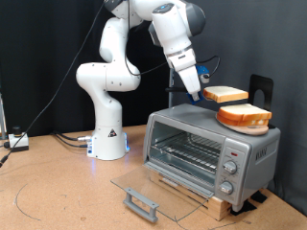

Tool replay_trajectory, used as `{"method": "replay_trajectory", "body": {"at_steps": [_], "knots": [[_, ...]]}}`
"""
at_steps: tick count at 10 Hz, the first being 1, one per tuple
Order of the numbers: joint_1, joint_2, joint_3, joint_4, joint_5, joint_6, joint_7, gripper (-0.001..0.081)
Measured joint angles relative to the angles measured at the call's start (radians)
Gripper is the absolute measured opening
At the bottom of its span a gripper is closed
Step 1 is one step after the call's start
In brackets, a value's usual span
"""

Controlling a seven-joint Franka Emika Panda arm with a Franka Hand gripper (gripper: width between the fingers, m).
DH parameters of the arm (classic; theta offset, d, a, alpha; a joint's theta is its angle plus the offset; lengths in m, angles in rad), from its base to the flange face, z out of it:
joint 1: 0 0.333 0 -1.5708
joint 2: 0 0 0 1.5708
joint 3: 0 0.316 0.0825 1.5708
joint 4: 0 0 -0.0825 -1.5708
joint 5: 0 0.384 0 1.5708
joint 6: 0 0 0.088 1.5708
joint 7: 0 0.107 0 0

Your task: Make a piece of toast with the oven

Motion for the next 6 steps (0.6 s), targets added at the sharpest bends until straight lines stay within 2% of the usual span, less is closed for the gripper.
{"method": "replay_trajectory", "body": {"at_steps": [2, 6], "knots": [[-0.016, 0.000, -0.023, -0.015, 0.000, 0.006, -0.038, 0.0394], [-0.090, 0.002, -0.128, -0.039, -0.076, -0.006, -0.160, 0.0394]]}}
